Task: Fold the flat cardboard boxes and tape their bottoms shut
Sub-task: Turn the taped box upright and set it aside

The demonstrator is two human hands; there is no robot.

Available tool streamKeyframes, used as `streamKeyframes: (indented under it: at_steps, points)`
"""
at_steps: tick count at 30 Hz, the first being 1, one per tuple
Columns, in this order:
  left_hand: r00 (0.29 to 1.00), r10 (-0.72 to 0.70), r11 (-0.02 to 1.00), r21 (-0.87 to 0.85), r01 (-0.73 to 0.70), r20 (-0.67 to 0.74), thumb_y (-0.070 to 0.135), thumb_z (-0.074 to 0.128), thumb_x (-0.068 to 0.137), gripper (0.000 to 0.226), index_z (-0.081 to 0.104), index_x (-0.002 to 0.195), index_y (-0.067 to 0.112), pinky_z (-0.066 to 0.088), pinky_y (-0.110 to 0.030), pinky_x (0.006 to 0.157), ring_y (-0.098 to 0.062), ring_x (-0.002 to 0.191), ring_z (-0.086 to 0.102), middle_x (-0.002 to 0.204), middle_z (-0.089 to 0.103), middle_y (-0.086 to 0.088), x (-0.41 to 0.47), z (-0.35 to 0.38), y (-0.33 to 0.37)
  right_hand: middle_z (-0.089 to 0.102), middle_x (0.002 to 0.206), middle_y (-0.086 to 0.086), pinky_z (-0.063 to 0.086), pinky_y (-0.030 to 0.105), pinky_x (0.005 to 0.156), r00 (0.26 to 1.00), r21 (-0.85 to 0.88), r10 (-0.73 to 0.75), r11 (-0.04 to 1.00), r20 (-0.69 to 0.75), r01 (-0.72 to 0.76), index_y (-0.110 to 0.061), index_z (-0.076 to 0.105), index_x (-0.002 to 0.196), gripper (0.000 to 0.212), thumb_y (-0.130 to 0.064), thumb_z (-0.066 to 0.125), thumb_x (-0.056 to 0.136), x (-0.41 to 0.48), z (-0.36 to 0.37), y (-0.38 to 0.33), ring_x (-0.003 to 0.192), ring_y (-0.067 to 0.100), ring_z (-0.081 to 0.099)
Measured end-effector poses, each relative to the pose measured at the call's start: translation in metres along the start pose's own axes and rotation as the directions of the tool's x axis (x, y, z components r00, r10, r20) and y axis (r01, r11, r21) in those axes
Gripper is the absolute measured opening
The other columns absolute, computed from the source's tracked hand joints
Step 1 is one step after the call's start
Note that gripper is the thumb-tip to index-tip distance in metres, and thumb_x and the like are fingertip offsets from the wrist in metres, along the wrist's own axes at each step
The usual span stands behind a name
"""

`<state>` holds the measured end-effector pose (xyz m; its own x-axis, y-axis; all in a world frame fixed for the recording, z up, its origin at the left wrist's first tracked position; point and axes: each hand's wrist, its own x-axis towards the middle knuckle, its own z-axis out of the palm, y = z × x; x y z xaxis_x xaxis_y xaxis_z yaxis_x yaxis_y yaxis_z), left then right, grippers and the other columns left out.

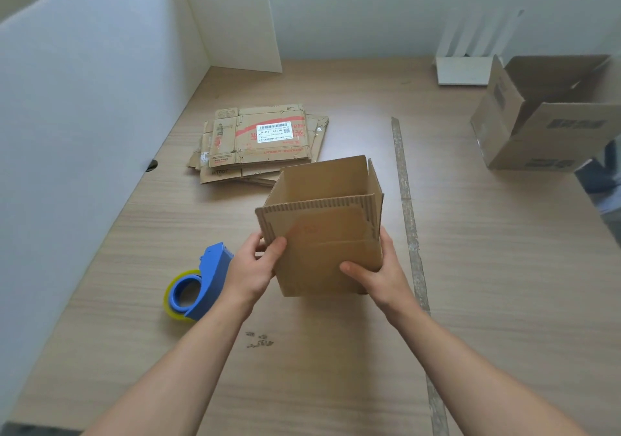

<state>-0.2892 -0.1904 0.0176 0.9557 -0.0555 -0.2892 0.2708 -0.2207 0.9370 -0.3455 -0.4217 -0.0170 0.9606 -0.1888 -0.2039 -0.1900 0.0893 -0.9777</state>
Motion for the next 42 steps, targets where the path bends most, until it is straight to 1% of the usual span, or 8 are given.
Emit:
streamKeyframes:
  at_steps: [4, 11, 15, 17, 24, 32, 38, 42]
  points:
    - [0.999, 0.036, 0.998, 0.057, -0.036, 0.01, 0.048, 0.064, 0.083, 0.037, 0.063, 0.119, 0.041, 0.058, -0.034, 0.079, -0.014, 0.095, 0.069, 0.104, 0.066, 0.006, 0.001, 0.0, 0.011, 0.069, 0.12, -0.009, 0.055, 0.041, 0.096, 1.0, 0.036, -0.025, 0.999, 0.007, 0.025, -0.035, 0.048, 0.139, 0.081, -0.03, 0.086, 0.068, 0.005, -0.007, -0.011, 0.109, 0.011, 0.067]
    - [0.983, 0.176, 0.977, 0.116, -0.181, 0.053, 0.054, 0.063, 0.075, 0.034, 0.057, 0.108, 0.062, 0.047, -0.023, 0.08, 0.001, 0.097, 0.064, 0.101, 0.067, 0.019, 0.0, -0.013, 0.04, 0.072, 0.114, -0.009, 0.058, 0.024, 0.076, 0.998, 0.121, -0.059, 0.991, 0.001, 0.059, -0.036, 0.052, 0.134, 0.073, -0.031, 0.086, 0.07, 0.007, -0.01, -0.031, 0.101, 0.012, 0.07]
    - [0.968, 0.234, 0.944, 0.218, -0.247, 0.085, 0.055, 0.063, 0.079, 0.059, 0.051, 0.135, 0.04, 0.049, -0.025, 0.083, -0.005, 0.109, 0.06, 0.117, 0.061, 0.012, 0.0, -0.022, 0.049, 0.072, 0.112, -0.01, 0.059, 0.029, 0.074, 0.996, 0.134, -0.08, 0.987, -0.044, 0.085, -0.042, 0.055, 0.127, 0.064, -0.029, 0.086, 0.072, 0.003, -0.016, -0.041, 0.1, 0.012, 0.071]
    - [0.961, 0.255, 0.927, 0.257, -0.273, 0.103, 0.048, 0.066, 0.087, 0.054, 0.051, 0.137, 0.035, 0.047, -0.021, 0.08, -0.004, 0.109, 0.059, 0.119, 0.06, 0.012, 0.002, -0.021, 0.049, 0.071, 0.111, -0.013, 0.06, 0.031, 0.075, 0.992, 0.126, -0.098, 0.986, -0.077, 0.107, -0.049, 0.054, 0.122, 0.062, -0.027, 0.086, 0.074, -0.001, -0.02, -0.044, 0.1, 0.011, 0.07]
    - [0.912, 0.316, 0.804, 0.437, -0.404, 0.262, 0.035, 0.065, 0.092, 0.043, 0.057, 0.133, 0.024, 0.042, -0.027, 0.093, -0.009, 0.114, 0.056, 0.126, 0.06, 0.008, 0.012, 0.002, 0.054, 0.071, 0.108, -0.012, 0.059, 0.027, 0.073, 0.957, 0.148, -0.104, 0.978, -0.27, 0.148, -0.04, 0.047, 0.129, 0.071, -0.012, 0.085, 0.075, -0.027, -0.053, -0.038, 0.099, 0.011, 0.07]
    - [0.804, 0.393, 0.608, 0.529, -0.592, 0.446, 0.037, 0.064, 0.092, 0.044, 0.056, 0.134, 0.024, 0.037, -0.023, 0.092, -0.001, 0.108, 0.049, 0.127, 0.056, 0.008, 0.021, 0.072, 0.086, 0.063, 0.117, -0.014, 0.057, 0.02, 0.069, 0.88, 0.067, -0.072, 0.991, -0.469, 0.116, -0.053, 0.042, 0.128, 0.088, -0.042, 0.092, 0.056, -0.059, -0.131, -0.036, 0.098, 0.004, 0.066]
    - [0.771, 0.41, 0.57, 0.523, -0.634, 0.487, 0.035, 0.062, 0.093, 0.039, 0.057, 0.13, 0.024, 0.039, -0.027, 0.092, -0.006, 0.108, 0.051, 0.121, 0.055, 0.008, 0.037, 0.145, 0.111, 0.063, 0.119, -0.014, 0.06, 0.03, 0.078, 0.86, 0.041, -0.092, 0.991, -0.502, 0.13, -0.05, 0.041, 0.133, 0.093, -0.046, 0.091, 0.055, -0.046, -0.192, -0.04, 0.103, 0.007, 0.065]
    - [0.816, 0.399, 0.587, 0.567, -0.578, 0.419, 0.034, 0.062, 0.094, 0.039, 0.056, 0.131, 0.023, 0.041, -0.029, 0.094, -0.007, 0.107, 0.05, 0.121, 0.056, 0.005, 0.057, 0.183, 0.12, 0.06, 0.123, -0.012, 0.06, 0.029, 0.078, 0.892, 0.061, -0.078, 0.991, -0.446, 0.117, -0.049, 0.041, 0.131, 0.086, -0.04, 0.091, 0.062, -0.012, -0.219, -0.043, 0.105, 0.008, 0.064]
